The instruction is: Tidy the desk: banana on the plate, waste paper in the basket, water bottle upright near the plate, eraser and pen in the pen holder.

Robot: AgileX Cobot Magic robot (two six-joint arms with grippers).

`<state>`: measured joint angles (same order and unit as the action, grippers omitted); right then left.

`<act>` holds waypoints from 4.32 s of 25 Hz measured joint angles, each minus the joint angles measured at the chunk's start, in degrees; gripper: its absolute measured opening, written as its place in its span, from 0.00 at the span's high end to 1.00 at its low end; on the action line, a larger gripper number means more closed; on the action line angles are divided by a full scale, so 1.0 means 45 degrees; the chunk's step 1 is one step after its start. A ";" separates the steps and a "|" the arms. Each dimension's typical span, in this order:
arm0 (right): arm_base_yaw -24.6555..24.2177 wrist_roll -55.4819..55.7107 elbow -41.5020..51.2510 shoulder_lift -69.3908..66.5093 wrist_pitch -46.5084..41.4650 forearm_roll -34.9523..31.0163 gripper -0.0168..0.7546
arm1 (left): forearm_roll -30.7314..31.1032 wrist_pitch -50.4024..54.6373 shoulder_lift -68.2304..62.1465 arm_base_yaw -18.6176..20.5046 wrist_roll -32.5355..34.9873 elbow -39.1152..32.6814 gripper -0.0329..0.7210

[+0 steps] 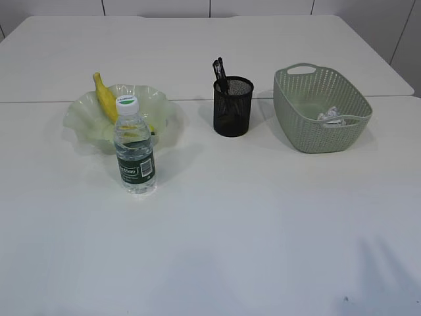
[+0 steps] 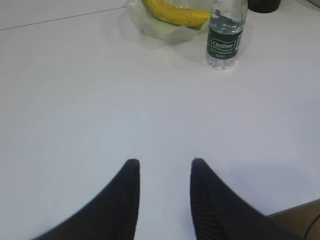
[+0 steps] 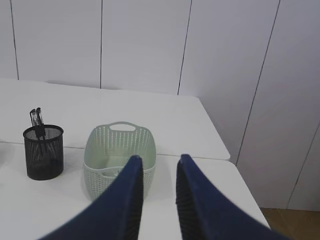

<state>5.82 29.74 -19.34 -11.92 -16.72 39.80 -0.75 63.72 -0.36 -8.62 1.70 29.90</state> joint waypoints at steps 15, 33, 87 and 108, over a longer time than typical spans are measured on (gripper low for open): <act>0.0000 -0.4142 -0.0755 0.0000 -0.2288 -0.3971 0.75 | 0.0000 0.0000 0.0000 0.0000 0.0000 0.0000 0.64; 0.0000 -0.5966 -0.1959 0.0650 -0.6498 -0.7264 0.75 | 0.0000 0.0000 0.0000 0.0000 0.0000 0.0000 0.64; 0.0000 -0.7169 -0.2225 0.2840 -1.0630 -0.8715 0.75 | 0.0000 0.0000 0.0000 0.0000 0.0000 0.0000 0.64; 0.0000 -0.7169 -0.2202 0.2840 -1.0903 -0.8412 0.75 | 0.0000 0.0000 0.0000 0.0000 0.0000 0.0000 0.64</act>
<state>5.82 -2.52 -29.25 0.86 -65.78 1.95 -0.75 63.72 -0.36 -8.62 1.70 29.90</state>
